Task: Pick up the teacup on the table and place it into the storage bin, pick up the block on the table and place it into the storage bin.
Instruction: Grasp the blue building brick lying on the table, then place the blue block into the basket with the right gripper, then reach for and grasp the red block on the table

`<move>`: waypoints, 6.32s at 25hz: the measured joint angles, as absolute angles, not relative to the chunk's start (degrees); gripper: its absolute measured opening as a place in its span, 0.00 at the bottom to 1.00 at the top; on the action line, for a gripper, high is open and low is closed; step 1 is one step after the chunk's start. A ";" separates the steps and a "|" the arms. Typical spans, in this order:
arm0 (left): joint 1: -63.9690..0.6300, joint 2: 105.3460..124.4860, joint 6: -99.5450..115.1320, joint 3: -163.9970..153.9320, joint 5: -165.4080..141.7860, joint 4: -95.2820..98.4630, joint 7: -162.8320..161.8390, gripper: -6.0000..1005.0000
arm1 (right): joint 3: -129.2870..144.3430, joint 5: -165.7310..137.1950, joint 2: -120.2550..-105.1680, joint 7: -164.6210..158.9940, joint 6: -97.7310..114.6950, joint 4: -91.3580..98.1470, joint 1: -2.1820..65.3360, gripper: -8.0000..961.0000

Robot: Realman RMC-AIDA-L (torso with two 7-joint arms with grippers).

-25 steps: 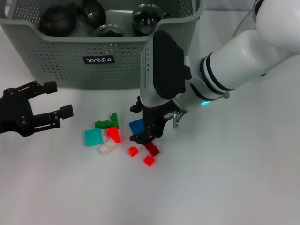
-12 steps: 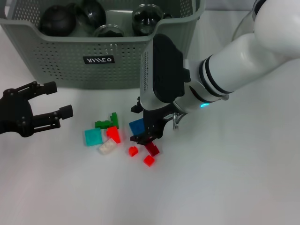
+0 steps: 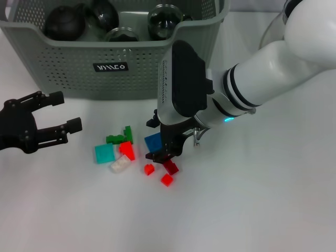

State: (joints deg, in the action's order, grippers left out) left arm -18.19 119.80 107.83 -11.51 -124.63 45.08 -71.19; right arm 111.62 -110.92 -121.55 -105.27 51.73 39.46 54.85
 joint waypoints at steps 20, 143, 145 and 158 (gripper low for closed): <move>-18.12 119.88 107.75 -11.51 -124.63 45.09 -71.19 0.86 | 112.70 -107.92 -121.71 -102.85 49.82 37.13 54.75 0.83; -16.93 118.97 107.99 -10.89 -124.68 47.07 -71.23 0.86 | 73.53 -129.68 -120.50 -124.63 47.78 38.76 72.70 0.51; -16.84 118.97 107.75 -10.90 -124.69 47.08 -71.23 0.86 | 74.56 -129.65 -120.50 -123.82 48.14 41.28 71.07 0.56; -16.79 119.11 108.05 -11.25 -124.72 46.85 -71.19 0.86 | 72.92 -116.27 -119.87 -112.93 79.21 68.96 51.19 0.84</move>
